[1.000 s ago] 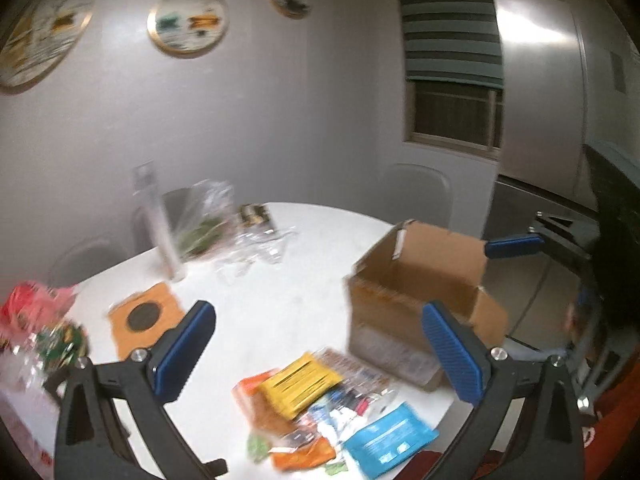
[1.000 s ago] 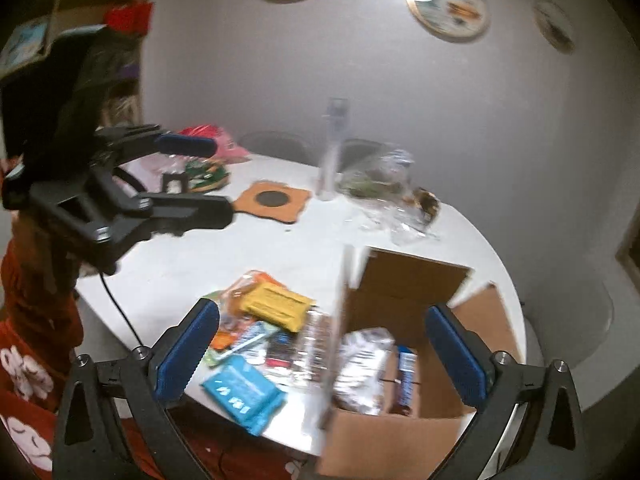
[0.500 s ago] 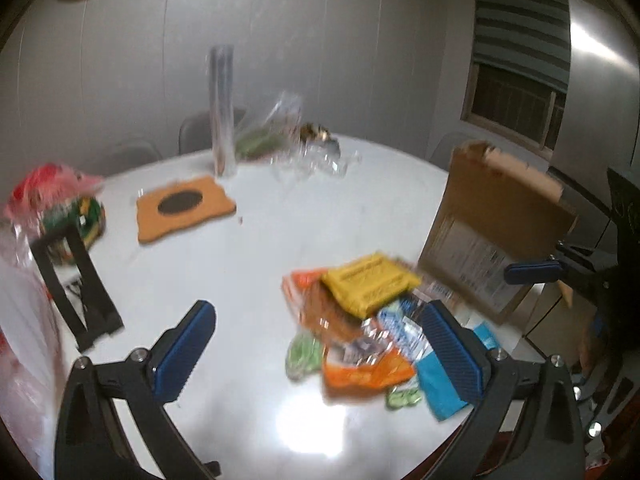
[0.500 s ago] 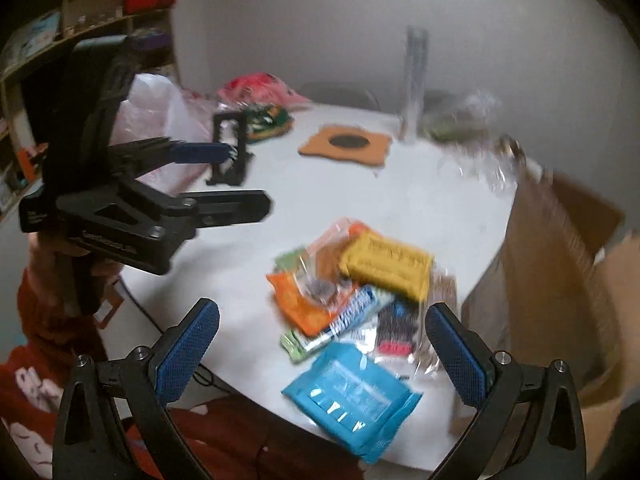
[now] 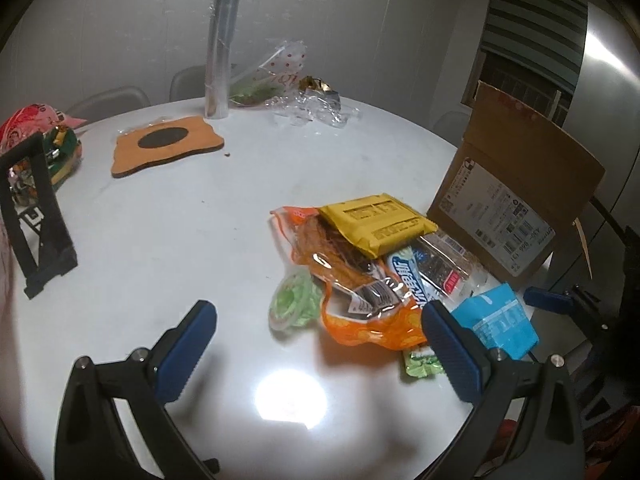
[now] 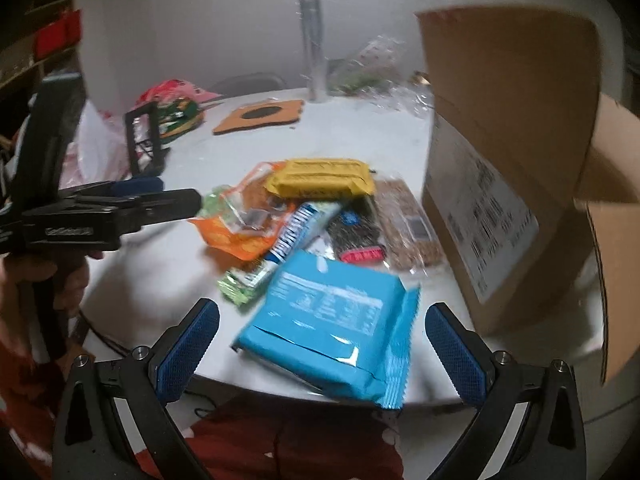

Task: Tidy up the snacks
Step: 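Move both tools back over the snack pile on the table, then grasp the blue wafer pack with the right gripper while the left gripper grasps the green-white bar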

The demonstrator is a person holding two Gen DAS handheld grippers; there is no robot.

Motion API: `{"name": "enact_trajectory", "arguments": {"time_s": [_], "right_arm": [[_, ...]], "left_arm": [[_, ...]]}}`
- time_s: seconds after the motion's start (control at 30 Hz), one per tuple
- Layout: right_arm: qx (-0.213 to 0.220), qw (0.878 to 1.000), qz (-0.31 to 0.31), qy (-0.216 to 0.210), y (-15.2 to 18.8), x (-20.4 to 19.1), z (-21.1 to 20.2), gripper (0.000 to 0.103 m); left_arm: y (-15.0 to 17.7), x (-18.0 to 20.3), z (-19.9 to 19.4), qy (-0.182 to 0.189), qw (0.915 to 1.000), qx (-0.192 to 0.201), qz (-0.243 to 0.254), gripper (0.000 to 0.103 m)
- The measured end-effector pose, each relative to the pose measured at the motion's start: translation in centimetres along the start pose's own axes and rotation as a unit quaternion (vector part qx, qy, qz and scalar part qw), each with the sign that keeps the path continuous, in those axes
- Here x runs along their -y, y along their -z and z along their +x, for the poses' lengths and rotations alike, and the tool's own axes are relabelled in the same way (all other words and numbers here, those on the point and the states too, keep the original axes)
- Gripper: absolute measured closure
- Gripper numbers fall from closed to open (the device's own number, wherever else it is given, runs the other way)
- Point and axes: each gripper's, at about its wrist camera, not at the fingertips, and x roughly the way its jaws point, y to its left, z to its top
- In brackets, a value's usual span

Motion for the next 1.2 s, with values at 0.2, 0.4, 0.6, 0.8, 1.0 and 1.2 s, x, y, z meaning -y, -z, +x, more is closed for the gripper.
{"name": "enact_trajectory", "arguments": {"time_s": [0.2,0.4,0.6,0.8,1.0,1.2], "right_arm": [[-0.009,1.000,0.017,0.003,0.3,0.6,0.5,0.000],[0.007,0.996,-0.091,-0.016,-1.8,-0.3,-0.7,0.000],[-0.054,0.978,-0.177,-0.094,-3.5,-0.6,2.0,0.013],[-0.108,0.964,-0.181,-0.162,-3.8,0.5,3.5,0.013],[-0.138,0.952,-0.220,-0.162,-2.9,0.3,2.7,0.013],[-0.164,0.939,-0.272,-0.127,-1.5,0.1,3.1,0.030]], "left_arm": [[0.5,0.2,0.0,0.007,1.0000,-0.001,-0.002,0.001],[0.5,0.5,-0.8,0.010,0.9999,0.009,0.004,0.001],[0.6,0.6,-1.7,0.012,0.9997,0.020,0.001,0.001],[0.8,0.5,-2.2,0.012,0.9997,0.022,0.000,0.001],[1.2,1.6,-2.2,0.022,0.9996,0.018,0.007,0.001],[2.5,3.5,-1.7,0.052,0.9985,0.000,0.016,0.010]]}}
